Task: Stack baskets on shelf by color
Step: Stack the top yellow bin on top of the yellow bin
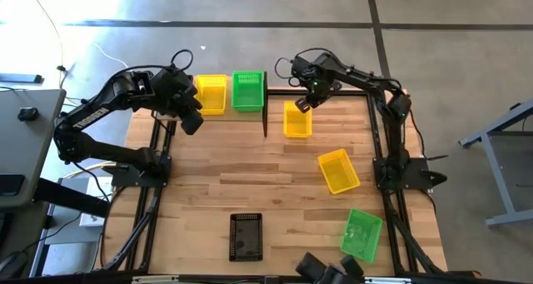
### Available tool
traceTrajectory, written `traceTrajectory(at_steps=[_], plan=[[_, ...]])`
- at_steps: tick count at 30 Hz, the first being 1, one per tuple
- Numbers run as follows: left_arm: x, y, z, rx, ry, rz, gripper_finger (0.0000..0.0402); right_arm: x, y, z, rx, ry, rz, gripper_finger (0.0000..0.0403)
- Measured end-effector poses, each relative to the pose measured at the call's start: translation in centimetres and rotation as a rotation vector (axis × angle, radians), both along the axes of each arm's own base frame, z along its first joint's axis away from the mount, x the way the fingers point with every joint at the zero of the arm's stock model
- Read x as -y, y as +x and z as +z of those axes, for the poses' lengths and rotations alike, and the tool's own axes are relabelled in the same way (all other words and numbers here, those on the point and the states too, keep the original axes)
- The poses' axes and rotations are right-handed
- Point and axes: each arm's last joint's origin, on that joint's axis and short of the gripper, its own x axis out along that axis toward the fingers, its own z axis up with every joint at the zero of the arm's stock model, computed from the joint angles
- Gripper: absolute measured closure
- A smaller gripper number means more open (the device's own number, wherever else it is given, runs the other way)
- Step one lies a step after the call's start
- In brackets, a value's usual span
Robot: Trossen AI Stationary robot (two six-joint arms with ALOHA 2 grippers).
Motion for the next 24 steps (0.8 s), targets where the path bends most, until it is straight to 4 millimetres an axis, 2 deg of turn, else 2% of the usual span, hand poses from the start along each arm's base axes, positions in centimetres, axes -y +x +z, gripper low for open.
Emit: traceTrajectory(at_steps=[9, 16, 24], plan=[[0.0, 0.0, 0.0, -0.008, 0.010, -0.002, 0.0266, -1.4, -1.0, -2.7, 0.168, 0.012, -0.135, 0.0313], [0.0, 0.0, 0.0, -0.013, 0.016, -0.016, 0.0266, -2.4, -0.8, -4.7, 0.174, 0.014, -0.178, 0.0313], [0.0, 0.0, 0.0, -0.013, 0.016, -0.016, 0.0266, -3.0, -0.7, -6.1, 0.171, -0.008, -0.210, 0.0318]])
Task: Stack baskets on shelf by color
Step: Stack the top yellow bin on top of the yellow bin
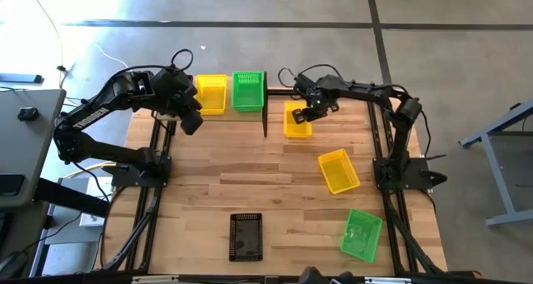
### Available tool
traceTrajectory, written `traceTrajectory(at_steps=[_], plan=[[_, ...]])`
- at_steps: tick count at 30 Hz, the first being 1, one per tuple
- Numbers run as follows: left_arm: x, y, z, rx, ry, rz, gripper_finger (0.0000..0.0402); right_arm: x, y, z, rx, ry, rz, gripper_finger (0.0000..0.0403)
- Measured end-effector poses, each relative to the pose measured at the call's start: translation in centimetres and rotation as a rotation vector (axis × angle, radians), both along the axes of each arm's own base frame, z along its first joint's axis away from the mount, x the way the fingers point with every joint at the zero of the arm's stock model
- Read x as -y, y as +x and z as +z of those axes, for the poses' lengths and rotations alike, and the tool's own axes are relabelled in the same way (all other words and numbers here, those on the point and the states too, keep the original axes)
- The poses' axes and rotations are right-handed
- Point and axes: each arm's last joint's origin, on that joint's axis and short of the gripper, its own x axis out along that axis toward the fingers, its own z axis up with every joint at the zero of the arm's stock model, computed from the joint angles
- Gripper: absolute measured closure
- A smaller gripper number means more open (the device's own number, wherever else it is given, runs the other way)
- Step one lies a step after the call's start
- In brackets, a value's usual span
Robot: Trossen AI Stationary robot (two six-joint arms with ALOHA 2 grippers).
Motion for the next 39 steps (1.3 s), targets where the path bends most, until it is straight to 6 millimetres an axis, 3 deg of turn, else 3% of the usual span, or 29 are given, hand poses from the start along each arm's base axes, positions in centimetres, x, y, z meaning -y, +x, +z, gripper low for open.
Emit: traceTrajectory(at_steps=[8, 15, 31, 39], plan=[[0.0, 0.0, 0.0, -0.020, 0.021, -0.049, 0.0266, -0.5, 0.0, -0.5, -0.010, 0.000, -0.004, 0.0391], [0.0, 0.0, 0.0, -0.045, 0.045, -0.113, 0.0266, -1.7, 0.6, 0.0, -0.009, -0.005, -0.009, 0.0397], [0.1, 0.1, 0.0, -0.067, 0.068, -0.174, 0.0266, -8.0, -0.9, 9.0, 0.156, -0.212, -0.114, 0.0402], [1.1, 0.7, 0.0, -0.065, 0.071, -0.245, 0.0266, -12.9, -0.8, 11.1, 0.243, -0.243, -0.128, 0.0402]])
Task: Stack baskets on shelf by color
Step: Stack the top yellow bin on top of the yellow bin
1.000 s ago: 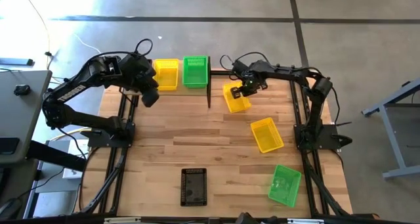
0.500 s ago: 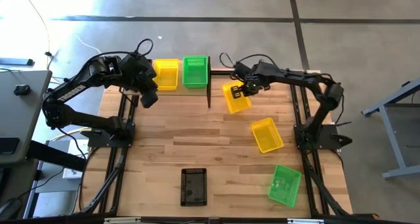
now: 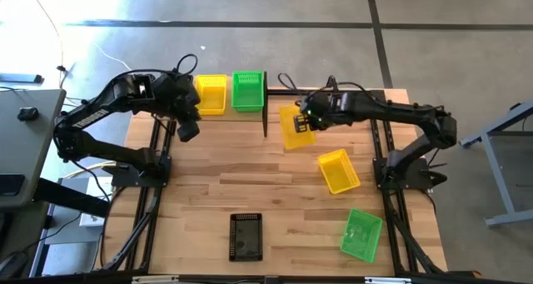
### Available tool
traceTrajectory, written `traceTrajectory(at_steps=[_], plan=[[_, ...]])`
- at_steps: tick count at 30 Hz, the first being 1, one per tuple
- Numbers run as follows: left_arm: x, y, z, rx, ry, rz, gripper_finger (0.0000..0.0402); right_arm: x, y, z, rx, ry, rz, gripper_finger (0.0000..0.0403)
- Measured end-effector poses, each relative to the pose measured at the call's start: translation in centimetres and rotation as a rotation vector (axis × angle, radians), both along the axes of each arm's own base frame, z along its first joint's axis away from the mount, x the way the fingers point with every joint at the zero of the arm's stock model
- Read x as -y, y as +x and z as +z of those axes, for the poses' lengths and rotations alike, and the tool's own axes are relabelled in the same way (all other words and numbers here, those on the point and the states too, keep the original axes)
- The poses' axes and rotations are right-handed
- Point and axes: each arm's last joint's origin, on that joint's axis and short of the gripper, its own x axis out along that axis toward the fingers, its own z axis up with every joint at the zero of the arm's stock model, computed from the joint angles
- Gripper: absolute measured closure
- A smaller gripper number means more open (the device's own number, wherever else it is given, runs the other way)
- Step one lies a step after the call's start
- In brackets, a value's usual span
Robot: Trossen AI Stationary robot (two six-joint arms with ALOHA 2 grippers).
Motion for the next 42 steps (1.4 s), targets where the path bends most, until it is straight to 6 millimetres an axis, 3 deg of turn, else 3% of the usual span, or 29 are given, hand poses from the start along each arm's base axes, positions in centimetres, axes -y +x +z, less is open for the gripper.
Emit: traceTrajectory(at_steps=[11, 19, 26, 32, 42], plan=[[2.1, 0.9, 0.0, -0.001, 0.002, -0.140, 0.0266, -6.1, 1.1, 0.2, 0.079, 0.007, 0.007, 0.0403], [3.3, 1.3, 0.0, 0.012, -0.016, -0.174, 0.0266, -9.8, 2.5, 1.1, 0.278, -0.052, 0.020, 0.0403], [4.0, 1.5, 0.0, 0.075, -0.117, -0.022, 0.0266, -11.1, 3.9, 2.0, 0.446, -0.122, 0.036, 0.0403], [4.2, 1.6, 0.0, 0.086, -0.134, -0.002, 0.0266, -11.4, 5.4, 2.0, 0.531, -0.140, 0.072, 0.0403], [4.3, 1.8, 0.0, 0.101, -0.147, 0.019, 0.0266, -12.2, 8.3, -0.5, 0.577, -0.111, 0.070, 0.0403]])
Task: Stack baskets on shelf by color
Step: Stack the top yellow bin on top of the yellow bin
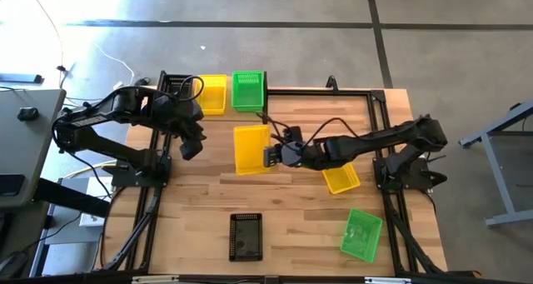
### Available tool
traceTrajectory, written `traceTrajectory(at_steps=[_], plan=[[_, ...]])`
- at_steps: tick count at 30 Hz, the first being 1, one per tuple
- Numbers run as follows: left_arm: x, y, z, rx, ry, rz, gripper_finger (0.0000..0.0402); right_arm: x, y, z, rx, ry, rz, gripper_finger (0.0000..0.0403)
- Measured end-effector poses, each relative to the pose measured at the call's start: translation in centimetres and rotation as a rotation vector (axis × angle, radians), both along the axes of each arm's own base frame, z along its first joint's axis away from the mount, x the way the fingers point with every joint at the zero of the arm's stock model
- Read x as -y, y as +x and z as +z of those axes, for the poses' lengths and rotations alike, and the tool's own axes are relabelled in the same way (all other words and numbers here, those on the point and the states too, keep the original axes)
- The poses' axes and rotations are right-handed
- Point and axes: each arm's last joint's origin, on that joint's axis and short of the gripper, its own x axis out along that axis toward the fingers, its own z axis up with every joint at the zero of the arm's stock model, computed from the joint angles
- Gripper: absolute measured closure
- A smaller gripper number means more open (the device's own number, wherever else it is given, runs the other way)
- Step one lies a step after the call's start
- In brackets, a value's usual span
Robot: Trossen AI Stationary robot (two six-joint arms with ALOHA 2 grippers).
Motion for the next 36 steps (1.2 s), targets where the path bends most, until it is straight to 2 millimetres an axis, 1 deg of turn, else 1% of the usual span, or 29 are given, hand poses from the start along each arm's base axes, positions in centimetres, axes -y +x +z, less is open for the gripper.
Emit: traceTrajectory(at_steps=[10, 16, 23, 29, 36], plan=[[0.0, 0.0, 0.0, 0.002, 0.003, -0.007, 0.0266, -0.6, 2.2, -5.0, -0.100, 0.153, -0.005, 0.0403], [0.0, 0.0, 0.0, -0.001, 0.010, -0.018, 0.0266, -0.9, 2.9, -7.3, -0.157, 0.224, -0.010, 0.0403], [0.0, 0.0, 0.0, -0.003, 0.010, -0.018, 0.0266, -1.0, 3.4, -9.8, -0.229, 0.262, -0.039, 0.0403], [0.0, 0.0, 0.0, -0.003, 0.011, -0.018, 0.0266, -1.1, 3.3, -11.5, -0.302, 0.296, -0.054, 0.0403], [0.0, 0.0, 0.0, -0.005, 0.016, -0.027, 0.0266, -1.1, 3.4, -11.6, -0.311, 0.313, -0.043, 0.0403]])
